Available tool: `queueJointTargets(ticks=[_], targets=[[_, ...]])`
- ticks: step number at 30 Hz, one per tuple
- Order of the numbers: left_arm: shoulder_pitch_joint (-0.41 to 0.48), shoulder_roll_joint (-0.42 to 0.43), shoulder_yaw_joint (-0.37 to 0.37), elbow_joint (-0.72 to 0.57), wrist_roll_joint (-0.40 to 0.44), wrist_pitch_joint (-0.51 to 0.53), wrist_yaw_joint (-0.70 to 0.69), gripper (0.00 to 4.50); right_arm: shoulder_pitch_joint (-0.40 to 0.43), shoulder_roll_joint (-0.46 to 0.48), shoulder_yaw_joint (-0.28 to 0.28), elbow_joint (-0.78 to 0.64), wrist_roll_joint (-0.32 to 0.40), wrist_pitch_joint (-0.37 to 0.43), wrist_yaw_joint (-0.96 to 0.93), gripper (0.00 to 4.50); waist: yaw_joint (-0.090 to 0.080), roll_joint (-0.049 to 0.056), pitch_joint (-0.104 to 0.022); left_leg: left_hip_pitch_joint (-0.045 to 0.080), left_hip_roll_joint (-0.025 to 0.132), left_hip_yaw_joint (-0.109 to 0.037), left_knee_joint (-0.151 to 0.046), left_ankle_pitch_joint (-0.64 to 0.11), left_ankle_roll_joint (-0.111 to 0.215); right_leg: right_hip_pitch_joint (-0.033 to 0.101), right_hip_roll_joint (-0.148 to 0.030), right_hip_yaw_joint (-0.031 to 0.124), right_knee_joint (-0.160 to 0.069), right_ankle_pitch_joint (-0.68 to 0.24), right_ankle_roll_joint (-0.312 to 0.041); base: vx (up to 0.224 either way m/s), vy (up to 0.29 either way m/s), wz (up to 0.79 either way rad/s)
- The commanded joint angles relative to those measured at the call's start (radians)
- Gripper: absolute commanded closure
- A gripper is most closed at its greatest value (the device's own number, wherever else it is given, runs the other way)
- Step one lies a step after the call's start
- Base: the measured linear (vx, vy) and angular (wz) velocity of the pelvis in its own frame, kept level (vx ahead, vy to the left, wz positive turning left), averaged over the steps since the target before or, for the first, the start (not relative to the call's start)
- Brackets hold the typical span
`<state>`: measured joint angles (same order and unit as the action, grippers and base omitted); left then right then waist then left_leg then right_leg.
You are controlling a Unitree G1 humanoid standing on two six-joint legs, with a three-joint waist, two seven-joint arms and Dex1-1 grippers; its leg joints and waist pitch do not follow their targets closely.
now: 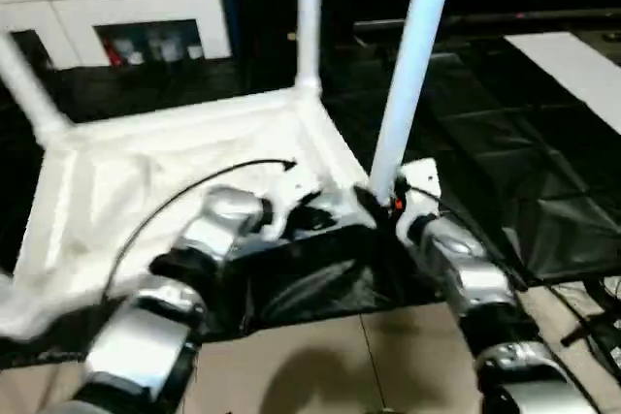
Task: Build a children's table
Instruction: Rotate leg to tighten
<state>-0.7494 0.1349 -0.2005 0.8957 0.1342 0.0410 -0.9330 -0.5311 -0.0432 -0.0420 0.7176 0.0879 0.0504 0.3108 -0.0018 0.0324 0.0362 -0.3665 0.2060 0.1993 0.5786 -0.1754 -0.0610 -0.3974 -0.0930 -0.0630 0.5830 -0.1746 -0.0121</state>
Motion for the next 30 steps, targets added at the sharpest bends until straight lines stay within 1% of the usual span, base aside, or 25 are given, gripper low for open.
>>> queueJointTargets(ticks=[1,2,3,5,6,7,8,9,10,12,13,14,16,17,18,19,20,22,23,25,26,27,28,29,30], targets=[[0.013,-0.059,-0.034,-0.028,0.002,0.016,0.006,4.50,0.009,0.052,0.036,0.069,-0.021,0.037,-0.037,1.90,-0.004,-0.001,-0.051,0.010,0.019,-0.016,-0.074,-0.312,0.018,0.035,-0.044,0.031,-0.081,-0.325,-0.196,0.000,0.000,0.00],[0.035,-0.071,-0.051,-0.057,0.005,0.017,0.003,4.50,0.003,0.073,0.025,0.071,-0.019,0.014,-0.065,1.90,-0.005,-0.002,-0.053,0.011,0.020,-0.015,-0.072,-0.315,0.024,0.034,-0.044,0.033,-0.080,-0.309,-0.196,0.000,0.000,0.00],[0.041,-0.074,-0.057,-0.065,0.006,0.017,0.005,4.50,0.002,0.078,0.021,0.071,-0.020,0.003,-0.079,1.55,-0.006,-0.001,-0.052,0.010,0.019,-0.016,-0.073,-0.314,0.026,0.034,-0.044,0.032,-0.080,-0.307,-0.196,0.000,0.000,0.00],[0.053,-0.079,-0.063,-0.074,-0.002,0.013,-0.003,4.50,0.001,0.083,0.002,0.066,-0.004,-0.011,-0.077,1.20,-0.009,-0.002,-0.054,0.010,0.020,-0.015,-0.073,-0.315,0.030,0.035,-0.042,0.032,-0.079,-0.288,-0.198,0.000,0.000,0.00],[0.054,-0.077,-0.065,-0.074,-0.001,0.008,-0.005,4.50,0.002,0.079,0.002,0.063,-0.004,-0.013,-0.070,1.20,-0.010,-0.001,-0.054,0.010,0.020,-0.015,-0.073,-0.312,0.032,0.035,-0.042,0.032,-0.078,-0.276,-0.201,0.000,0.000,0.00],[0.059,-0.070,-0.069,-0.070,0.001,-0.006,-0.009,4.50,0.006,0.065,0.010,0.047,-0.009,-0.020,-0.046,1.20,-0.011,0.002,-0.055,0.009,0.019,-0.016,-0.073,-0.309,0.033,0.037,-0.041,0.032,-0.077,-0.266,-0.203,0.000,0.000,0.00],[0.062,-0.060,-0.071,-0.070,0.003,-0.011,-0.010,4.50,0.010,0.046,0.025,0.030,-0.020,-0.029,-0.027,1.01,-0.010,0.002,-0.057,0.012,0.020,-0.014,-0.071,-0.300,0.038,0.035,-0.040,0.032,-0.077,-0.237,-0.211,0.000,0.000,0.00],[0.062,-0.054,-0.072,-0.073,0.003,-0.016,-0.017,4.50,0.012,0.033,0.033,0.022,-0.022,-0.030,-0.003,0.86,-0.009,0.002,-0.059,0.013,0.021,-0.013,-0.070,-0.285,0.044,0.038,-0.039,0.032,-0.072,-0.200,-0.220,0.000,0.000,0.00],[0.062,-0.049,-0.072,-0.074,0.003,-0.020,-0.022,4.50,0.014,0.023,0.040,0.014,-0.022,-0.032,0.018,0.86,-0.007,0.001,-0.060,0.012,0.020,-0.012,-0.068,-0.274,0.048,0.040,-0.039,0.032,-0.070,-0.179,-0.225,0.000,0.000,0.00],[0.066,-0.034,-0.067,-0.083,0.000,-0.023,-0.040,4.50,0.022,-0.010,0.062,-0.013,-0.025,-0.039,0.088,0.86,-0.002,0.001,-0.062,0.006,0.020,-0.011,-0.064,-0.220,0.073,0.047,-0.041,0.032,-0.062,-0.104,-0.240,0.000,0.000,0.00],[0.067,-0.033,-0.067,-0.085,0.001,-0.024,-0.042,4.50,0.022,-0.012,0.063,-0.015,-0.024,-0.039,0.093,0.86,-0.003,0.000,-0.063,0.005,0.020,-0.010,-0.062,-0.208,0.080,0.049,-0.041,0.033,-0.059,-0.086,-0.244,0.000,0.000,0.00],[0.067,-0.013,-0.065,-0.084,-0.005,-0.041,-0.078,4.50,0.032,-0.047,0.079,-0.052,0.002,-0.022,0.205,0.86,0.000,-0.002,-0.063,0.003,0.018,-0.010,-0.061,-0.190,0.101,0.053,-0.042,0.031,-0.058,-0.068,-0.252,0.000,0.000,0.00],[0.068,-0.004,-0.064,-0.088,-0.008,-0.044,-0.089,4.50,0.036,-0.059,0.085,-0.065,0.010,-0.018,0.249,0.86,0.003,-0.002,-0.064,0.003,0.019,-0.010,-0.059,-0.182,0.112,0.054,-0.042,0.031,-0.056,-0.059,-0.256,0.000,0.000,0.00],[0.071,0.020,-0.068,-0.089,-0.017,-0.078,-0.144,4.50,0.052,-0.106,0.122,-0.095,0.018,-0.014,0.375,0.86,0.004,-0.002,-0.063,0.003,0.019,-0.010,-0.059,-0.180,0.117,0.054,-0.042,0.030,-0.057,-0.061,-0.261,0.000,0.000,0.00],[0.070,0.033,-0.073,-0.086,-0.014,-0.094,-0.167,4.50,0.060,-0.128,0.137,-0.109,0.024,-0.013,0.436,0.86,0.008,-0.002,-0.062,0.003,0.022,-0.009,-0.058,-0.182,0.118,0.054,-0.041,0.030,-0.057,-0.066,-0.263,0.000,0.000,0.00],[0.070,0.033,-0.073,-0.086,-0.014,-0.094,-0.167,4.50,0.060,-0.128,0.137,-0.109,0.024,-0.013,0.436,0.86,0.010,-0.002,-0.061,0.003,0.022,-0.008,-0.058,-0.186,0.119,0.055,-0.040,0.029,-0.057,-0.070,-0.263,0.000,0.000,0.00],[0.069,0.054,-0.081,-0.082,-0.013,-0.118,-0.212,4.50,0.072,-0.162,0.161,-0.130,0.032,-0.013,0.528,0.86,0.011,-0.002,-0.060,0.005,0.024,-0.007,-0.059,-0.197,0.113,0.053,-0.040,0.028,-0.058,-0.092,-0.262,0.000,0.000,0.00],[0.063,0.076,-0.090,-0.071,-0.010,-0.142,-0.249,4.50,0.081,-0.195,0.181,-0.149,0.046,-0.007,0.620,0.86,0.014,-0.001,-0.059,0.006,0.025,-0.008,-0.061,-0.217,0.109,0.052,-0.039,0.027,-0.061,-0.122,-0.258,0.000,0.000,0.00],[0.057,0.089,-0.092,-0.062,-0.011,-0.153,-0.274,4.50,0.085,-0.216,0.195,-0.157,0.051,-0.009,0.675,0.86,0.014,-0.002,-0.057,0.006,0.026,-0.007,-0.062,-0.239,0.100,0.051,-0.039,0.028,-0.063,-0.155,-0.253,0.000,0.000,0.00],[0.052,0.098,-0.093,-0.057,-0.012,-0.160,-0.295,4.50,0.087,-0.232,0.205,-0.163,0.057,-0.009,0.718,0.86,0.016,-0.001,-0.056,0.009,0.028,-0.007,-0.063,-0.253,0.092,0.047,-0.040,0.029,-0.065,-0.175,-0.253,0.000,0.000,0.00],[0.043,0.109,-0.095,-0.047,-0.010,-0.171,-0.321,4.50,0.087,-0.251,0.219,-0.169,0.063,-0.003,0.774,0.86,0.019,-0.001,-0.057,0.011,0.028,-0.007,-0.064,-0.256,0.085,0.046,-0.041,0.029,-0.066,-0.186,-0.252,0.000,0.000,0.00],[0.039,0.114,-0.098,-0.042,-0.010,-0.176,-0.332,4.50,0.087,-0.258,0.224,-0.173,0.065,0.000,0.799,1.00,0.023,-0.001,-0.058,0.013,0.030,-0.007,-0.064,-0.254,0.082,0.045,-0.040,0.030,-0.064,-0.179,-0.253,0.000,0.000,0.00],[0.029,0.124,-0.103,-0.030,-0.007,-0.192,-0.349,4.50,0.085,-0.271,0.236,-0.178,0.066,0.012,0.842,1.00,0.025,-0.001,-0.058,0.013,0.029,-0.007,-0.064,-0.251,0.081,0.046,-0.040,0.030,-0.063,-0.173,-0.254,0.000,0.000,0.00],[0.020,0.131,-0.107,-0.019,-0.003,-0.203,-0.362,4.50,0.082,-0.277,0.245,-0.177,0.063,0.012,0.864,1.20,0.031,-0.006,-0.059,0.012,0.029,-0.007,-0.063,-0.244,0.085,0.047,-0.040,0.030,-0.060,-0.164,-0.254,0.000,0.000,0.00],[0.020,0.131,-0.107,-0.019,-0.003,-0.203,-0.362,4.50,0.082,-0.277,0.245,-0.177,0.063,0.012,0.864,1.22,0.035,-0.005,-0.058,0.012,0.030,-0.007,-0.063,-0.231,0.086,0.046,-0.042,0.031,-0.058,-0.149,-0.257,0.000,0.000,0.00]])
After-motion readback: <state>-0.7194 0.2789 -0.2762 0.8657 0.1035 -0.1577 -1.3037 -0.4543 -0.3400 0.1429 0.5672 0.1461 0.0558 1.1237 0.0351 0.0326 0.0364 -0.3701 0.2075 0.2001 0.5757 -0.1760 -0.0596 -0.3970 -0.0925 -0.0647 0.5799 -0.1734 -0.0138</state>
